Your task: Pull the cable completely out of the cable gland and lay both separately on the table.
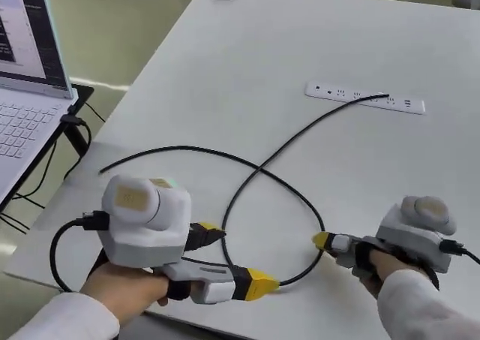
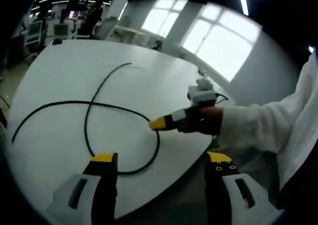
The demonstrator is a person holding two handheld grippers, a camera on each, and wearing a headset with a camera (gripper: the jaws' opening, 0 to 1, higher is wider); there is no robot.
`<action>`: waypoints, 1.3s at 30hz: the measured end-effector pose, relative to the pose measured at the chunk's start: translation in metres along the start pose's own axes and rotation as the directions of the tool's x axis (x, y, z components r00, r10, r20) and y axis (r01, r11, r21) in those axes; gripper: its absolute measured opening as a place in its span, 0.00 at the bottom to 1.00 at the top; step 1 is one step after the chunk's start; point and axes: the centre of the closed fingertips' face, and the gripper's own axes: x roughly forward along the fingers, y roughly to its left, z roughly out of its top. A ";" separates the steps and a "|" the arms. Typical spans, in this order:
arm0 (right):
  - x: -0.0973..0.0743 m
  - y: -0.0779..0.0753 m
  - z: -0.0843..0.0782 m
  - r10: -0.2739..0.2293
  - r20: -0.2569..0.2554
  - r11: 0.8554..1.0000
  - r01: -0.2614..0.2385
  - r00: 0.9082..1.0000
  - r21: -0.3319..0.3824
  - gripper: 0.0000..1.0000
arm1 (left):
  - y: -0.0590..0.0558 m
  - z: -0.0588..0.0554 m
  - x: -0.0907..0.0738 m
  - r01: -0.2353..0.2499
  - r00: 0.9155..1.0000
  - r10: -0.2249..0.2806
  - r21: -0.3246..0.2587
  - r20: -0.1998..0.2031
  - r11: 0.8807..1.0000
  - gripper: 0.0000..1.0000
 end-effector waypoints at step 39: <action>-0.054 0.157 -0.020 0.479 0.040 0.848 -0.474 0.877 0.237 0.14 | -0.023 0.069 0.012 -0.018 0.945 -0.018 0.105 0.327 0.994 0.18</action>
